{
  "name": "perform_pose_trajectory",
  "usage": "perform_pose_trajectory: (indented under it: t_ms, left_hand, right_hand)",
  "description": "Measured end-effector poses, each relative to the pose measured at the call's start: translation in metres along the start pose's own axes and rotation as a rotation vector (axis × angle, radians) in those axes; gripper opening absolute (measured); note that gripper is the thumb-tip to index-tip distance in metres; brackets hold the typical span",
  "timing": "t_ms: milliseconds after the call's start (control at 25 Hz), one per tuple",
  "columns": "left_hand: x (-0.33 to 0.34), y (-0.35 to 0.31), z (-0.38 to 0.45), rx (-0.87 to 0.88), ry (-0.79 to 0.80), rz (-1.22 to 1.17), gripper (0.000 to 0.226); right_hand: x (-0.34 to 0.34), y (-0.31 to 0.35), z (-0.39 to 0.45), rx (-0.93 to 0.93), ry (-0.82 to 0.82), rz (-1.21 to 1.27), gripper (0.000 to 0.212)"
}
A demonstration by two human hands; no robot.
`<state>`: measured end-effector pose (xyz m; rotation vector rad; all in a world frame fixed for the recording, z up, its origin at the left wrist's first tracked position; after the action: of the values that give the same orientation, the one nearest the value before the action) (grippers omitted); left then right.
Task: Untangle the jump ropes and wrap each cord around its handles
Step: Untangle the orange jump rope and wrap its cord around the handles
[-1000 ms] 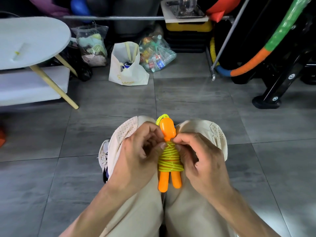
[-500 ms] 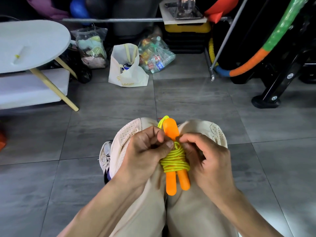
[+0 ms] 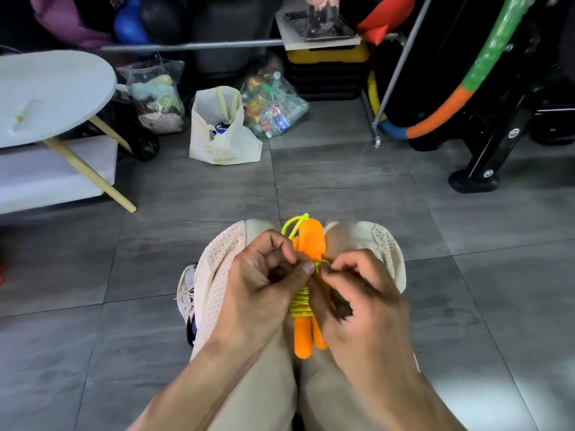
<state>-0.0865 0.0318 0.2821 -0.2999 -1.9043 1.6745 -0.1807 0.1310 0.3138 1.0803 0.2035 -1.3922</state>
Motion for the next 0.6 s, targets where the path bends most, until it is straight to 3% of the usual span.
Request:
perform_pose_trajectory:
  t_ms: [280, 600]
  left_hand:
    - [0.0007, -0.0052, -0.0005, 0.033, 0.053, 0.101, 0.025]
    - [0.0007, -0.0033, 0.0041, 0.025, 0.112, 0.082, 0.032]
  right_hand:
    - [-0.0033, -0.0005, -0.0008, 0.191, -0.039, 0.044, 0.011]
    - [0.0041, -0.0007, 0.0057, 0.276, 0.064, 0.019, 0.016]
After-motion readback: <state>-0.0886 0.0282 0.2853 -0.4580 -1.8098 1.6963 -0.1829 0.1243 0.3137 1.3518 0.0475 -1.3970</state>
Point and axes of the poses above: each hand's wrist, its own z-axis towards the middle knuckle, its own x-axis out of the palm, y = z × x, the point moved 7 cm from there along z, towards the middle knuckle, and after that the axes turned 6 degrees about -z, right-handed, at the moved point
